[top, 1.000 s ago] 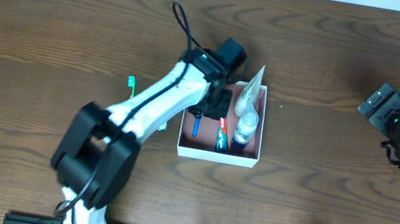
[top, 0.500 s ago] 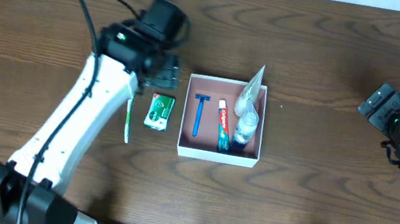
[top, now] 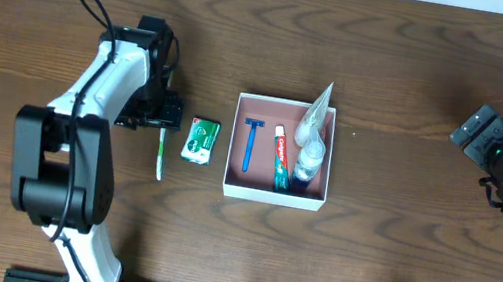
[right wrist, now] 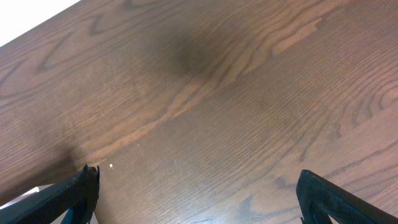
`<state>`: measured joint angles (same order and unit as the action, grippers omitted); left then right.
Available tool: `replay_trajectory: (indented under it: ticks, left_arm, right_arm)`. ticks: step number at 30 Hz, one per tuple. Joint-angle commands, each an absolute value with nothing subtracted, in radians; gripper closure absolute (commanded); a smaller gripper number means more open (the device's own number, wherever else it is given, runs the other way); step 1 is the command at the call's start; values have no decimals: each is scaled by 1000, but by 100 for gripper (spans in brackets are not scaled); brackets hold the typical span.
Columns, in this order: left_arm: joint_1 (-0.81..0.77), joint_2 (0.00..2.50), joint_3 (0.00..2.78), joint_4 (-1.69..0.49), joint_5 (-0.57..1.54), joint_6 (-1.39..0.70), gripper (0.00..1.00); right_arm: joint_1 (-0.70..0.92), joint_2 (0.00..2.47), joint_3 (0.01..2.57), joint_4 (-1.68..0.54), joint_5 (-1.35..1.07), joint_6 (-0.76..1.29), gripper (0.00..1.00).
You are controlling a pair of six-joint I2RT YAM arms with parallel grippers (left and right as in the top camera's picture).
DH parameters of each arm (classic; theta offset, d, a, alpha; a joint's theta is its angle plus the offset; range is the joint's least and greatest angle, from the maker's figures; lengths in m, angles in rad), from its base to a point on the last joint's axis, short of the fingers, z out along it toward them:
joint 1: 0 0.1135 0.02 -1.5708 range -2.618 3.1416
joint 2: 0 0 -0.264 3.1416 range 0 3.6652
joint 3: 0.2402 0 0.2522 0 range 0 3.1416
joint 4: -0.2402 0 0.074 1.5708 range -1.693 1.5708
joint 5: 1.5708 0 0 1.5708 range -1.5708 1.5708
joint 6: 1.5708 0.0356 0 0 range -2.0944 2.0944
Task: Pack container
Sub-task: 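Grasp the green toothbrush with the left gripper, then lower the toothbrush into the box and release it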
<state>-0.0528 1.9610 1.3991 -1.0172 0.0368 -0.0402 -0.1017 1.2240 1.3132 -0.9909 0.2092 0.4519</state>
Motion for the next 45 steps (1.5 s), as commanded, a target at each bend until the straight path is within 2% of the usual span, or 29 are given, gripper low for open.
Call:
replay_trajectory:
  ticks: [1, 6, 10, 16, 18, 20, 23, 30, 36, 40, 45]
  left_arm:
    - [-49, 2012, 1401, -994, 68, 7, 29]
    - [-49, 2062, 1399, -966, 68, 7, 41]
    - [-49, 2084, 1399, -958, 68, 8, 56]
    - [-49, 2093, 1395, -921, 68, 15, 63]
    - [-49, 2093, 1395, -921, 68, 15, 72]
    - [-49, 2093, 1395, -923, 70, 16, 85]
    - [-49, 2093, 1395, -929, 81, 29, 94]
    - [-49, 2052, 1427, -1015, 87, 30, 94]
    - [-81, 1888, 1536, -1166, 152, -12, 94]
    - [-164, 1742, 1545, -1149, 280, -13, 94]
    - [-334, 1664, 1544, -1059, 276, -41, 94]
  right_arm:
    - [-108, 1225, 1321, -991, 212, 448, 1]
    - [-108, 1225, 1321, -991, 212, 448, 1]
    - [-108, 1225, 1321, -991, 212, 448, 1]
    - [-108, 1225, 1321, -991, 212, 448, 1]
    - [-108, 1225, 1321, -991, 212, 448, 1]
    - [-108, 1225, 1321, -991, 212, 448, 1]
    - [-108, 1225, 1321, -991, 212, 448, 1]
    - [-108, 1225, 1321, -991, 212, 448, 1]
    - [-108, 1225, 1321, -991, 212, 448, 1]
    - [-108, 1225, 1321, -991, 212, 448, 1]
    - [-108, 1225, 1321, -991, 212, 448, 1]
